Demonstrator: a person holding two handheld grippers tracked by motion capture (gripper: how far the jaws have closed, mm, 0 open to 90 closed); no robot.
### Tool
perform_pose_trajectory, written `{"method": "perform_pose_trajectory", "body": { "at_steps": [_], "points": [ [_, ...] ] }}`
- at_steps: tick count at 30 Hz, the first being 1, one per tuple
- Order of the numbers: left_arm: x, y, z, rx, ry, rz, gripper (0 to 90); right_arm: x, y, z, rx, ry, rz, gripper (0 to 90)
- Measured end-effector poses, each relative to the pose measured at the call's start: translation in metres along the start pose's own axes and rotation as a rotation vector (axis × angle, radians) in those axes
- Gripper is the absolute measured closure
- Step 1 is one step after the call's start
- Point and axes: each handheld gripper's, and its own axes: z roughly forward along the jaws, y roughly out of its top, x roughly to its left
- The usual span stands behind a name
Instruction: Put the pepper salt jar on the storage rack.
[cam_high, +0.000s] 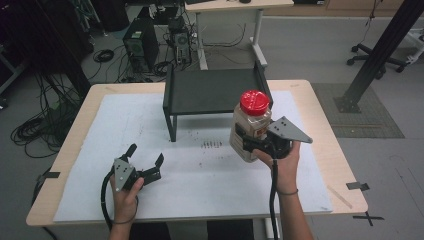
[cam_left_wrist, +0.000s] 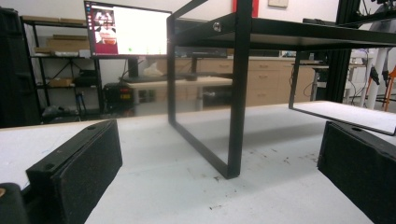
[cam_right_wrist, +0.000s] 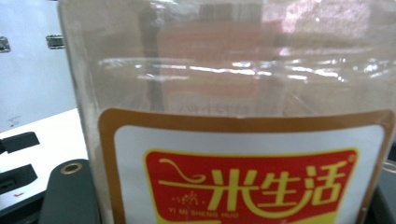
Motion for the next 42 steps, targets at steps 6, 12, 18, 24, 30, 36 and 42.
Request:
{"method": "perform_pose_trajectory", "body": {
  "at_steps": [6,12,18,24,30,36,42],
  "points": [
    [0.0,0.0,0.0,0.0,0.0,-0.001,0.2,0.0,0.013,0.001,0.005,0.017,-0.001,26.0],
    [0.0,0.0,0.0,0.0,-0.001,-0.002,0.2,0.0,0.024,0.005,0.01,0.036,0.003,26.0],
    [0.0,0.0,0.0,-0.001,-0.002,-0.001,0.2,-0.001,0.035,0.01,0.01,0.036,-0.004,25.9],
    [0.0,0.0,0.0,-0.001,-0.003,-0.001,0.2,-0.002,0.043,0.016,0.004,0.038,-0.001,25.9],
    [0.0,0.0,0.0,-0.001,-0.002,0.0,0.2,-0.003,0.053,0.022,0.003,0.041,-0.007,25.9],
    [0.0,0.0,0.0,-0.001,-0.002,0.002,0.2,-0.004,0.06,0.027,0.0,0.037,-0.01,25.9],
    [0.0,0.0,0.0,-0.002,-0.002,0.0,0.2,-0.006,0.071,0.038,-0.006,0.036,-0.015,25.9]
  ]
}}
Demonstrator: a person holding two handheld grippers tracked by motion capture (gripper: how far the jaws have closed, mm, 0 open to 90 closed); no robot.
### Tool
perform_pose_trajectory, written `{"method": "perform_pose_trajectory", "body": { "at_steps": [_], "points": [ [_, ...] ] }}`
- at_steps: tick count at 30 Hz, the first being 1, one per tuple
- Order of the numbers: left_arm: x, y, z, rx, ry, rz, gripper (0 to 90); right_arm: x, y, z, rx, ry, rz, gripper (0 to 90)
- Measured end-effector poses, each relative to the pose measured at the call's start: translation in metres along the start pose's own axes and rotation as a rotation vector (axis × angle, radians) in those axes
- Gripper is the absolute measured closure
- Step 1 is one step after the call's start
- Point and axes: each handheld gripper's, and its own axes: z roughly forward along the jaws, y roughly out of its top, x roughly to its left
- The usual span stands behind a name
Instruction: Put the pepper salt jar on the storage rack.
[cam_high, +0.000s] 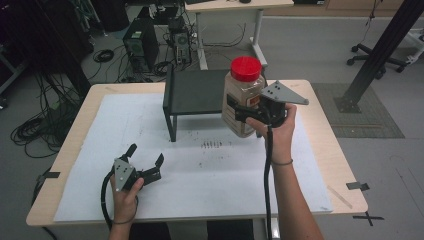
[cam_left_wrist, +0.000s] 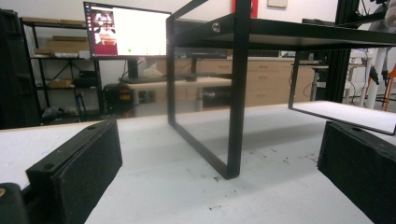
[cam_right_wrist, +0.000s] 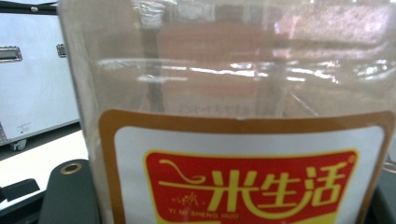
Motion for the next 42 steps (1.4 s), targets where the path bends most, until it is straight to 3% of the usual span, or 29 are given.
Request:
{"method": "perform_pose_trajectory", "body": {
  "at_steps": [22,42],
  "points": [
    [0.0,0.0,0.0,-0.003,0.001,0.003,0.2,-0.014,0.014,0.037,0.003,-0.008,0.022,25.8],
    [0.0,0.0,0.0,-0.002,0.001,0.004,0.2,-0.025,0.023,0.077,0.021,-0.027,0.006,25.8]
  ]
}}
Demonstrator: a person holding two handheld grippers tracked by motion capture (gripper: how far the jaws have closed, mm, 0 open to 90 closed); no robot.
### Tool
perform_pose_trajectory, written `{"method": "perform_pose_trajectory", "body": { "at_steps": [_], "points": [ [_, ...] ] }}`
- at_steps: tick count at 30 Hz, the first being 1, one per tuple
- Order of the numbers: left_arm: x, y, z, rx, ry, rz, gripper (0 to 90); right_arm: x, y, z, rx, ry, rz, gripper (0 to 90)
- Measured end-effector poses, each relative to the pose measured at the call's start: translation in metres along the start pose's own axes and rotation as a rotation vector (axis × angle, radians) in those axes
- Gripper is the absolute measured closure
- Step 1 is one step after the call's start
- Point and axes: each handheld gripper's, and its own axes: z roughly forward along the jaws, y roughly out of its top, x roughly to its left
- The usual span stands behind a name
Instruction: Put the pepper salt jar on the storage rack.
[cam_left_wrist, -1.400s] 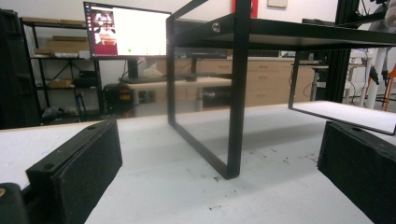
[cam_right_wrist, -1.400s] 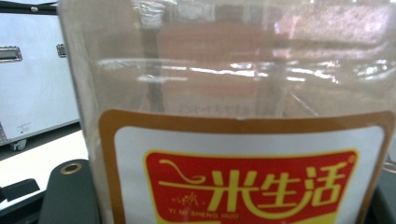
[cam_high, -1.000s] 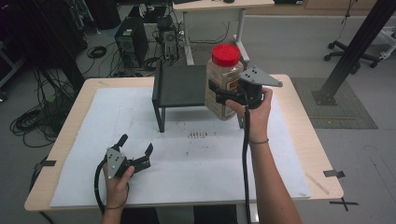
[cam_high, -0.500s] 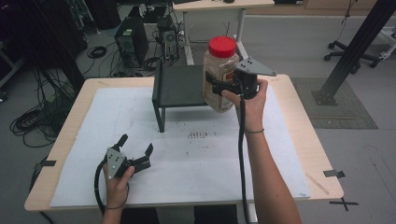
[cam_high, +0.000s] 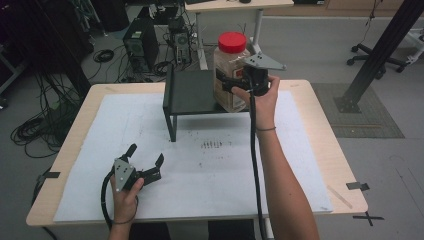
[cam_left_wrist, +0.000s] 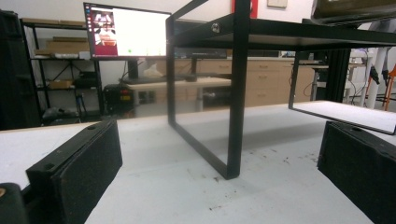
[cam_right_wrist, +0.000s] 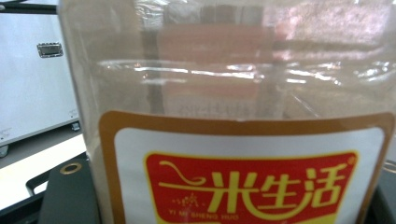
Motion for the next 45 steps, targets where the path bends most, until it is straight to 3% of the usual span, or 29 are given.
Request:
{"method": "perform_pose_trajectory", "body": {
  "at_steps": [27,45],
  "points": [
    [0.0,0.0,0.0,0.003,0.001,-0.002,0.2,-0.01,-0.007,0.031,0.016,-0.009,0.015,25.6],
    [0.0,0.0,0.0,0.002,0.001,-0.002,0.2,-0.012,-0.014,0.035,-0.006,-0.006,0.022,25.5]
  ]
}}
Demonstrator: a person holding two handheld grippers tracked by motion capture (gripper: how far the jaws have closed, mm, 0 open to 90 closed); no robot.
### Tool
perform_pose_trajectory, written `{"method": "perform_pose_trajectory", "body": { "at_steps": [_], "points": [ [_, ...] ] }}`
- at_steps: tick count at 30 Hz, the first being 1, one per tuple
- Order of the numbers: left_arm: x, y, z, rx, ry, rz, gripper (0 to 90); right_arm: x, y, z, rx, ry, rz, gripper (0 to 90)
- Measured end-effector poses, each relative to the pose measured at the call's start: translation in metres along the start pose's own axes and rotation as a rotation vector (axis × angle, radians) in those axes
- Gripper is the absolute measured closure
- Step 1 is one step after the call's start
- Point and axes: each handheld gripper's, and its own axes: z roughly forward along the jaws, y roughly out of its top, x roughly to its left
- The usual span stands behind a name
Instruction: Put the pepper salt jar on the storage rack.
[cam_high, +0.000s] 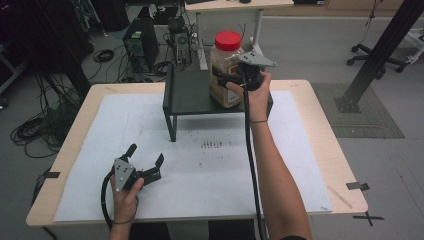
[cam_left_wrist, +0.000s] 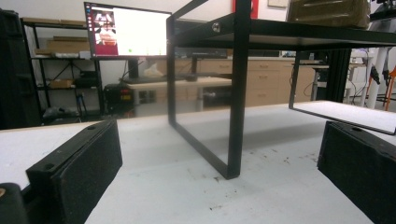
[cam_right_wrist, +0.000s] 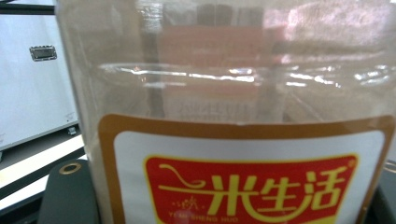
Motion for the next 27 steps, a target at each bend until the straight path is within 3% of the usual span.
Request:
{"method": "perform_pose_trajectory", "body": {
  "at_steps": [27],
  "points": [
    [-0.0001,0.0,0.0,-0.001,0.001,0.002,0.2,-0.0008,-0.0016,0.0008,-0.014,0.013,0.005,23.5]
  ]
}}
